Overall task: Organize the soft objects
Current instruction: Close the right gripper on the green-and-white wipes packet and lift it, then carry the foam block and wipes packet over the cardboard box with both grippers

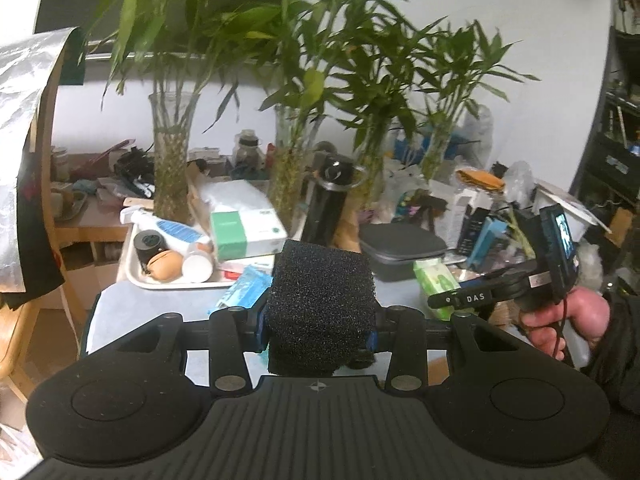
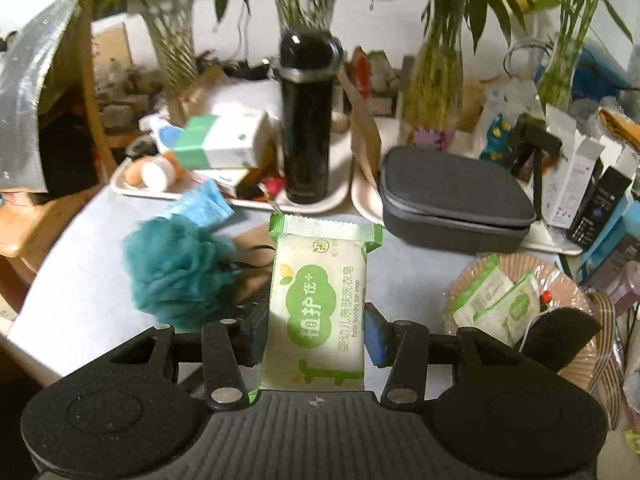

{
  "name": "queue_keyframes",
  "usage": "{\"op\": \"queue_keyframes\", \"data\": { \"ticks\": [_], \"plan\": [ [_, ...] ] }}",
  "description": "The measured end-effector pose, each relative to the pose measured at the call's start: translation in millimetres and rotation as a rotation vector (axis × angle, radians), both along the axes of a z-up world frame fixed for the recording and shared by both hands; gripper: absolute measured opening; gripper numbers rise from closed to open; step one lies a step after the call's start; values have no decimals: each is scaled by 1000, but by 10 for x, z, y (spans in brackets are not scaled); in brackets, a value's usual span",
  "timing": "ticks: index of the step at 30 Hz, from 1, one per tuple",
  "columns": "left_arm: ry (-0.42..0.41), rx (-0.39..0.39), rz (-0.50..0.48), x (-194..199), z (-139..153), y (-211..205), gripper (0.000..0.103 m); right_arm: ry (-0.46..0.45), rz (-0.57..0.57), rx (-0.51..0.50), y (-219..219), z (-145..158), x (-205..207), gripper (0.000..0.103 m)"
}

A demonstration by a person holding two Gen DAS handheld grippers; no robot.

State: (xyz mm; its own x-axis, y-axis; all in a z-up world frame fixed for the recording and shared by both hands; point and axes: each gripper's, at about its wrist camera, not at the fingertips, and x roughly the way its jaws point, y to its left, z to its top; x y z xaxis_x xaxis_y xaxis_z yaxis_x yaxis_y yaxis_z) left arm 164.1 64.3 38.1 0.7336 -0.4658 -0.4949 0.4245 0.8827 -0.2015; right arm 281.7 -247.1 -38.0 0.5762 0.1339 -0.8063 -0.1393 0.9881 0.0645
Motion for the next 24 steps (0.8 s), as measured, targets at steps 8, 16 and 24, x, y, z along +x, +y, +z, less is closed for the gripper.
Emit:
{"op": "queue_keyframes", "data": {
  "ticks": [8,16,24],
  "plan": [
    [1,-24,-55,-251,130,-84,41,-54,41,36,52,421,-426,51],
    [54,-54,-113,-435,71,-247,41,-74,74,77,57,686,-844,51],
    [125,-92,-150,-480,-115,-494,41,-99,84,96,22,823,-1170,51]
  ]
}}
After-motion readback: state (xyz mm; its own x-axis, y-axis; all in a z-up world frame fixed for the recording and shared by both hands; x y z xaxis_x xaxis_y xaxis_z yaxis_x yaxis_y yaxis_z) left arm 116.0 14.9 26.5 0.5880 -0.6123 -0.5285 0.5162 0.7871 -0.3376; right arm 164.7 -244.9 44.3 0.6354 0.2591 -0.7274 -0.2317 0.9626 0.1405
